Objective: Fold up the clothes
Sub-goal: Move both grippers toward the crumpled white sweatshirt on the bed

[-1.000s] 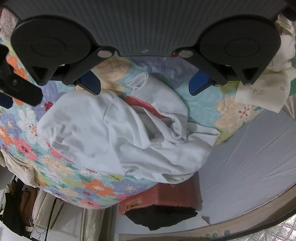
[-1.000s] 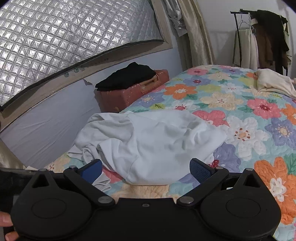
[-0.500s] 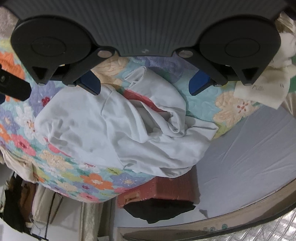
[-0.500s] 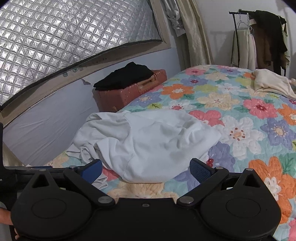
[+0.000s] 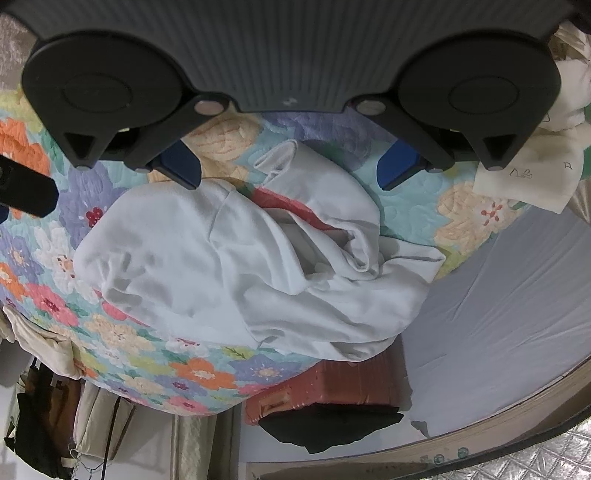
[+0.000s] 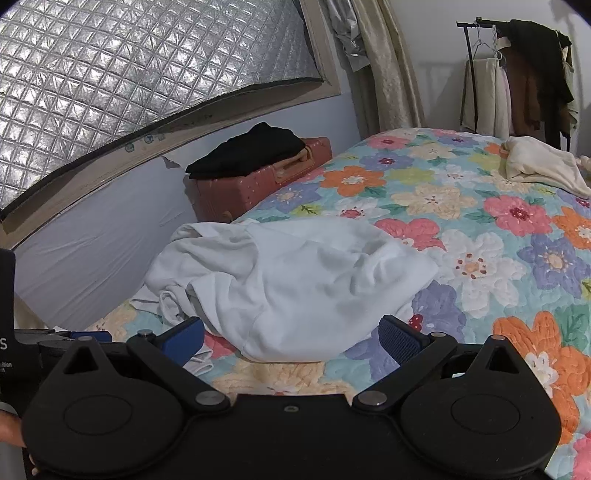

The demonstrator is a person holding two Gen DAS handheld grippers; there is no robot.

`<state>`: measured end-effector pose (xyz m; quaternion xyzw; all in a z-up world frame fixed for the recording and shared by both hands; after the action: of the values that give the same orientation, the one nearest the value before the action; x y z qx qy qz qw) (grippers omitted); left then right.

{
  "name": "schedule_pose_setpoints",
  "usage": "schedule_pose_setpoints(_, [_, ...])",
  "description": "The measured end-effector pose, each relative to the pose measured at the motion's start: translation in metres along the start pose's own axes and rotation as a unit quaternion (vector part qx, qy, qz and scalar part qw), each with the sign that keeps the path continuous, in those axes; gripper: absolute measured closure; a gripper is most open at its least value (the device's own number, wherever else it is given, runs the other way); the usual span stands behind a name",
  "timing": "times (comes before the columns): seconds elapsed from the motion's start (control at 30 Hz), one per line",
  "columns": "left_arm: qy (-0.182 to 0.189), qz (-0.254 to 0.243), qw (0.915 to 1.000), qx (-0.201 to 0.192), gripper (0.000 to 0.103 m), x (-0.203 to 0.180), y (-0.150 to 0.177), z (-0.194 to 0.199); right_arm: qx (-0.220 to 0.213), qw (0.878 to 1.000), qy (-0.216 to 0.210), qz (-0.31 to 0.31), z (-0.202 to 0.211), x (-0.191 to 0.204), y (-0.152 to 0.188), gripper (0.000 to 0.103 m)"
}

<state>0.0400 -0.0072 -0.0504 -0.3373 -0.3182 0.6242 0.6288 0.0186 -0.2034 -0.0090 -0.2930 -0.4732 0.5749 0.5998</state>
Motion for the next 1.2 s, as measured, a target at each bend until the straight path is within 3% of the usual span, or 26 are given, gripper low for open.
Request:
schedule_pose_setpoints(0.5, [0.005, 0.004, 0.9998, 0.020, 0.000, 0.002, 0.003, -0.006, 0.032, 0.999, -0.003, 0.022, 0.002, 0.000, 0.001, 0.001])
schedule_pose_setpoints(0.67, [0.042, 0.047, 0.9980, -0.010, 0.000, 0.008, -0.006, -0.006, 0.032, 0.999, -0.001, 0.012, -0.003, -0.007, 0.004, 0.001])
schedule_pose_setpoints(0.87, [0.045, 0.059, 0.9966, -0.035, 0.000, 0.016, -0.013, -0.014, 0.035, 0.999, -0.014, 0.024, -0.025, -0.013, -0.014, 0.001])
schedule_pose_setpoints(1.03, [0.028, 0.054, 0.9962, -0.063, 0.000, 0.022, -0.016, -0.035, 0.051, 0.998, -0.026, 0.037, -0.048, -0.018, -0.021, 0.001])
schedule_pose_setpoints(1.13, [-0.044, 0.049, 0.9939, -0.088, 0.000, 0.032, -0.020, -0.050, 0.092, 0.993, -0.036, 0.062, -0.070, -0.020, -0.011, 0.001])
schedule_pose_setpoints(1.2, [-0.022, 0.065, 0.9952, -0.070, 0.000, 0.033, -0.017, -0.061, 0.106, 0.991, -0.030, 0.073, -0.081, -0.023, -0.007, 0.001])
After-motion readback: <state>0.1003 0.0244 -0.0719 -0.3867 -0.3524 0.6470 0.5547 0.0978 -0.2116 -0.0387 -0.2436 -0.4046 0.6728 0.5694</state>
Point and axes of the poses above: each gripper's, at about its wrist camera, not at the fingertips, and z roughly against the way its jaws point, x to its left, y to its underside, the point moved 6 cm from there along -z, roughly the way its jaws point, and after that the axes turned 13 degrees about -x, right-handed, at the moved point
